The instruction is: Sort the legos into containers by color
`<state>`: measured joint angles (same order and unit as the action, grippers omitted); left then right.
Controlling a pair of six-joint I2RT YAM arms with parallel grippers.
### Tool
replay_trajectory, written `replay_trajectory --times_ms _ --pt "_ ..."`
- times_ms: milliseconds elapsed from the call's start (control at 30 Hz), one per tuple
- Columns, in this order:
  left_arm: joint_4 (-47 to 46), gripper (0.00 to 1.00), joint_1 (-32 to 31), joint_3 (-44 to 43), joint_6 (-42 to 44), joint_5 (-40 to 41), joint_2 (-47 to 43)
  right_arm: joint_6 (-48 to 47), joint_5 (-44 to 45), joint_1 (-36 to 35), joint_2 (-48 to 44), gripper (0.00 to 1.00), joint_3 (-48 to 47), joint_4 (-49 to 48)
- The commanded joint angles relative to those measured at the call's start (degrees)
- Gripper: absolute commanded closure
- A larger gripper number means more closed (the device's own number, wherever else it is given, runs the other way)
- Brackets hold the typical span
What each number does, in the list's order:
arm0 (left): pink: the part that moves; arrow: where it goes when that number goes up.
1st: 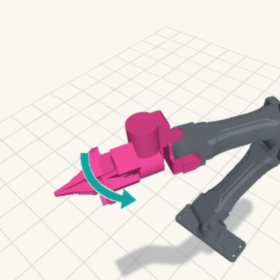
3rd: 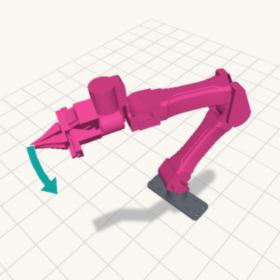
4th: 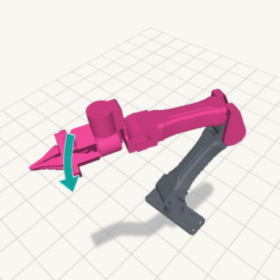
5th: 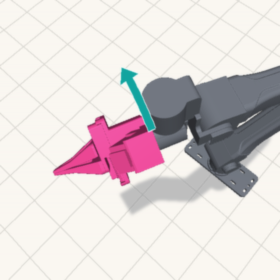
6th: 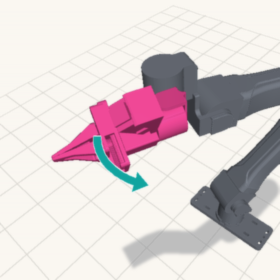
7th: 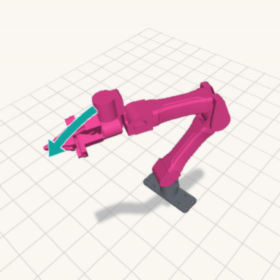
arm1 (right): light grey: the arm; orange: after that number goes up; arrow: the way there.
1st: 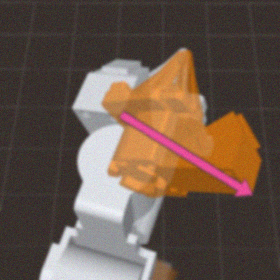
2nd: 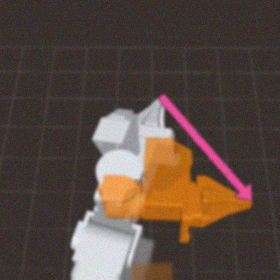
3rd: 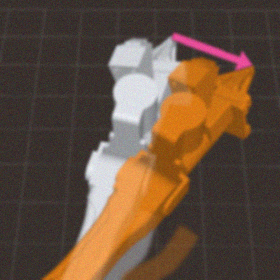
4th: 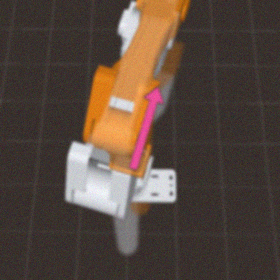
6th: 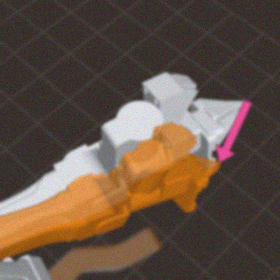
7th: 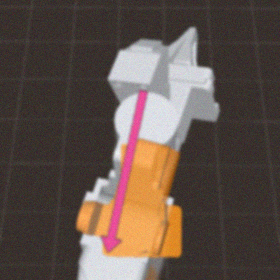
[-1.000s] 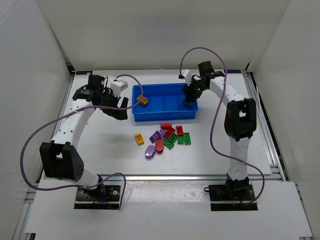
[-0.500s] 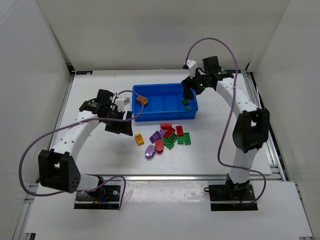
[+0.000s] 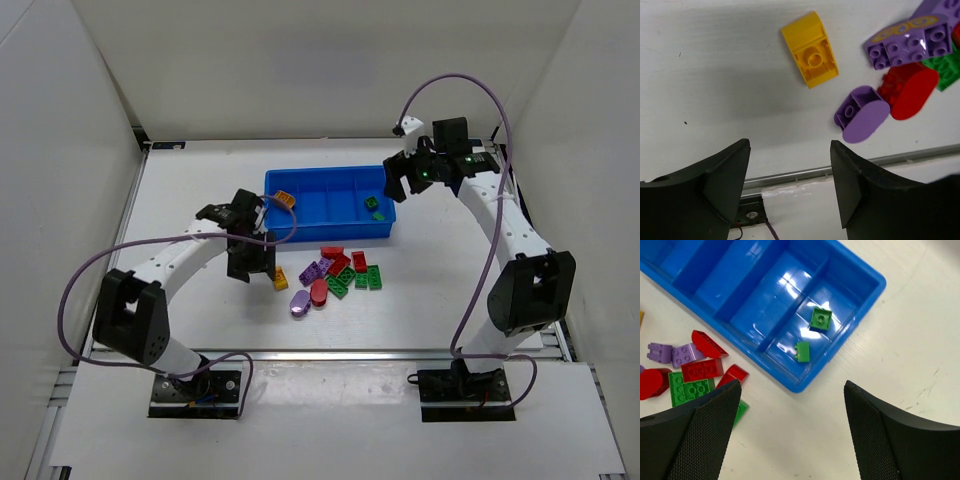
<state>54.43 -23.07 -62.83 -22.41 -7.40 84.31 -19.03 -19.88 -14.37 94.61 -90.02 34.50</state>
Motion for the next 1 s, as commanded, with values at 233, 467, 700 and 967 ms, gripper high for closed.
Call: replay_trajectory --times_ms 233,467,700,967 --pt "-3.19 0.23 -3.56 -5.98 -8.00 7.13 8.58 1.71 -1.92 3.03 0.05 0.13 1.60 -0.31" --pt "-4.51 0.24 -4.97 -10.03 -9.49 10.82 14.65 0.92 -4.02 4.96 0.05 0.14 2.21 0.39" --pt "-6.09 0.28 -6.28 -11.62 -10.54 11.70 18.16 -0.22 -5.61 6.81 0.23 0.14 2.30 1.53" --pt "-6.88 0.33 -6.28 -9.42 -10.63 12.41 19.40 -0.66 -6.93 8.83 0.93 0.14 1.95 1.62"
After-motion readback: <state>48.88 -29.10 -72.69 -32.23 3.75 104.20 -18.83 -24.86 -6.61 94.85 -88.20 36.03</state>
